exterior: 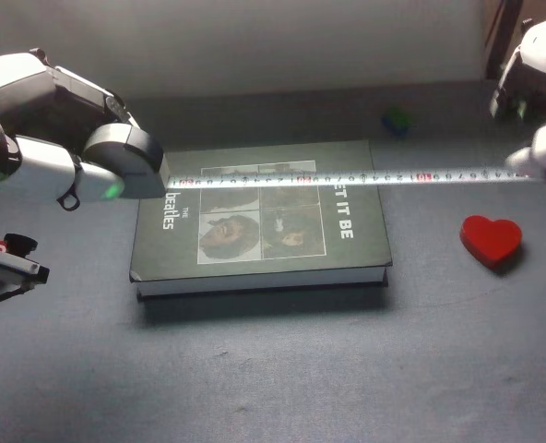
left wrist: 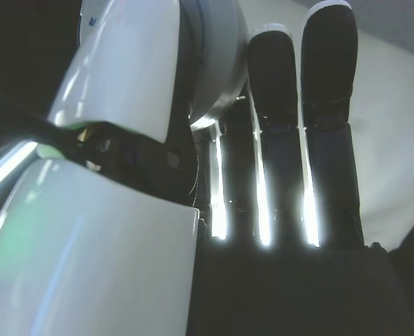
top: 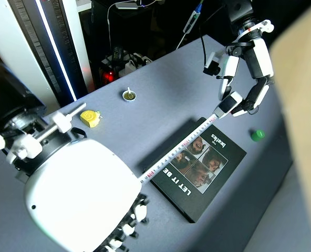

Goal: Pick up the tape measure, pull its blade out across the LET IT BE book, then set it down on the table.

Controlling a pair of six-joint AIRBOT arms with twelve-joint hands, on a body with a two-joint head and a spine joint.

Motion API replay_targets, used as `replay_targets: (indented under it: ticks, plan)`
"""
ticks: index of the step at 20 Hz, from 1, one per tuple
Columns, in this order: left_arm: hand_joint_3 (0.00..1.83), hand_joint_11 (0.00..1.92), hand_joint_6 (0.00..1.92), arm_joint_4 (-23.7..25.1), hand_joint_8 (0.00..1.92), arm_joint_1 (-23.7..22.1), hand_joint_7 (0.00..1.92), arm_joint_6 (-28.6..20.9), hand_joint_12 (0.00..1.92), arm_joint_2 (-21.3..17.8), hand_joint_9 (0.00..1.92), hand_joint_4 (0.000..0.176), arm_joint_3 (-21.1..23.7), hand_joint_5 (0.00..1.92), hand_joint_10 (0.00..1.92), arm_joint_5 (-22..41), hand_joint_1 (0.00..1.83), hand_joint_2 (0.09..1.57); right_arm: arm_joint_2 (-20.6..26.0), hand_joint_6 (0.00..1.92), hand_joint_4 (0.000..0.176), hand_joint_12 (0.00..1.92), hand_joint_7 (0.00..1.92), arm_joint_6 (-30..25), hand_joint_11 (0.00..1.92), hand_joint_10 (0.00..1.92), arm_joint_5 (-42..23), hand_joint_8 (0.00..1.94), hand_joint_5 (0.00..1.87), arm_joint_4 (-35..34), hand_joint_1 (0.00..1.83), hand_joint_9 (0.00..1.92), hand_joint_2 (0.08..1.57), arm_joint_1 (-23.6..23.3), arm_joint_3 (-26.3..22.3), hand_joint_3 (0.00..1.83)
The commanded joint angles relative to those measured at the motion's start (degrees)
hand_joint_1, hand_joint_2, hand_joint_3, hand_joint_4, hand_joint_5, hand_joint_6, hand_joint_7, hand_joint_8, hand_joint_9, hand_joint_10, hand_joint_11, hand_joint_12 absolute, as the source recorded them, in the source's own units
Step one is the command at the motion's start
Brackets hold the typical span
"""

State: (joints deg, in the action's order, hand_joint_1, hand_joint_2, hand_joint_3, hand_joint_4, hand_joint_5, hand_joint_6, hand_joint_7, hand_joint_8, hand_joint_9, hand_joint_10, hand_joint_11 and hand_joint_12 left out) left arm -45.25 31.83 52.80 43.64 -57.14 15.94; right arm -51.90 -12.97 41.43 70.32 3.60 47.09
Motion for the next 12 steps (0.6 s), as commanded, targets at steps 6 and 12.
replay_targets:
  ticks: [6,12]
  plan:
    - [0.0,0.9,0.82,7.9,1.09,2.6,0.95,-8.0,1.19,-1.0,0.88,0.0,-1.6,0.92,1.35,5.4,1.37,1.13,0.4,0.0,0.055,0.01,0.0,1.0,0.0,0.0,-1.5,0.0,0.0,2.3,0.12,0.0,0.97,1.0,-1.9,0.0]
    - [0.0,0.89,0.83,15.5,1.08,7.4,0.93,-17.6,1.22,-0.9,0.9,0.0,-5.6,0.94,1.33,6.8,1.37,1.13,0.5,0.0,0.054,0.04,0.0,-0.7,0.07,0.0,-0.7,0.0,0.0,5.3,0.13,0.0,0.97,0.8,-6.7,0.0]
